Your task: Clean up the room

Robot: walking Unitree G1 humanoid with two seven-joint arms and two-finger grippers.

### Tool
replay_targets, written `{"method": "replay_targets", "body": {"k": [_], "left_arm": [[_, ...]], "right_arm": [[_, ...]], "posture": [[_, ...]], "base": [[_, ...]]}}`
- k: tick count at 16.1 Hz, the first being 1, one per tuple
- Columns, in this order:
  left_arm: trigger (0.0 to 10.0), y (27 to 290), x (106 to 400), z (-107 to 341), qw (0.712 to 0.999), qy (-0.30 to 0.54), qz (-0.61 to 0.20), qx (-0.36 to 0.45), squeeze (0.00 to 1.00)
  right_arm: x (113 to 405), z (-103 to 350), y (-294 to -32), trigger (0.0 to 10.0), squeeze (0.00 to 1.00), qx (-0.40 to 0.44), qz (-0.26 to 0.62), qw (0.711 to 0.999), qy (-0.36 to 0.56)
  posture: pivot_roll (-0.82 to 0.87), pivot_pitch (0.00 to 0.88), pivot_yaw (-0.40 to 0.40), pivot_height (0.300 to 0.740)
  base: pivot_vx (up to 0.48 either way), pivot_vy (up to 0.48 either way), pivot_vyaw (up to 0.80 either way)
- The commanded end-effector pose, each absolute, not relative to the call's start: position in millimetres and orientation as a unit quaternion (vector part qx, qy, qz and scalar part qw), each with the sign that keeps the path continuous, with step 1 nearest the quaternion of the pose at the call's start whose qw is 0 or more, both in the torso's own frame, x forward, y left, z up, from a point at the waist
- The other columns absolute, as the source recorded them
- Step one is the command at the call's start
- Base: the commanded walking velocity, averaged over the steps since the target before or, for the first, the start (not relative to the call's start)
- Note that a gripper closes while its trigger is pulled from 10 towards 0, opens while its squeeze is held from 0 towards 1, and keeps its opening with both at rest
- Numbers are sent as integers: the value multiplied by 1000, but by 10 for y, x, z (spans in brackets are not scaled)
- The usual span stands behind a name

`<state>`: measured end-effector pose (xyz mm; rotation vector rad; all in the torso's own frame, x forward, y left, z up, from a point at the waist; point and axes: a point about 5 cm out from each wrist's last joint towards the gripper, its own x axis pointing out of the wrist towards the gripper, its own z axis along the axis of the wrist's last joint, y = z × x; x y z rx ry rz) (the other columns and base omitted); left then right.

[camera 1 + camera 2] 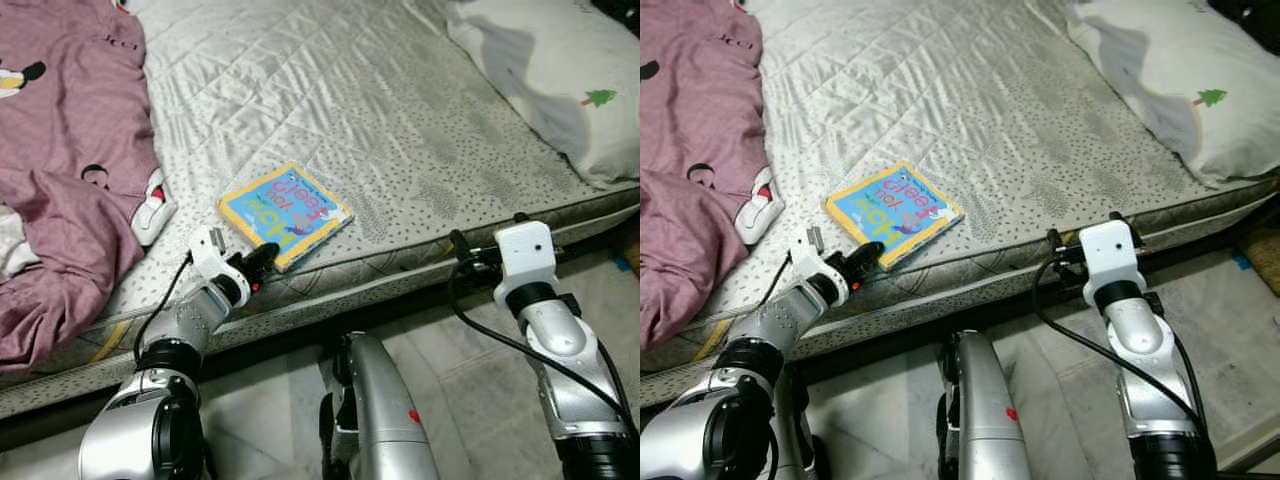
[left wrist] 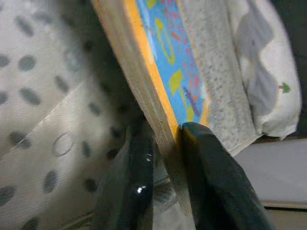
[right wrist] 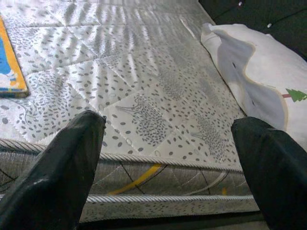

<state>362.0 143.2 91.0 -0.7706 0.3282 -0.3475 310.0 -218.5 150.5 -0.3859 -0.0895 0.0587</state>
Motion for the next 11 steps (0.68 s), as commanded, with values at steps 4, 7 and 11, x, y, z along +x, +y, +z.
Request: {"method": "replay_targets", "body": {"k": [4, 7, 11], "left_arm": [[0, 1455, 3688, 1028, 911, 112, -170, -360, 0], [0, 1482, 3755, 1222, 938, 62, -174, -295, 0], [0, 1669, 3653, 1604, 963, -38, -158, -217, 0]], "right_arm": [[3140, 1501, -2131, 10000, 0, -180, 37, 982, -53], [3208, 1522, -2029, 10000, 0, -163, 53, 983, -65], [3365, 1502, -1752, 10000, 0, -85, 73, 991, -72]], "posture": [[-177, 138, -137, 538], [-158, 108, -125, 538], [-69, 53, -100, 538]], "base": [[0, 0, 0], [0, 0, 0], [0, 0, 0]]}}
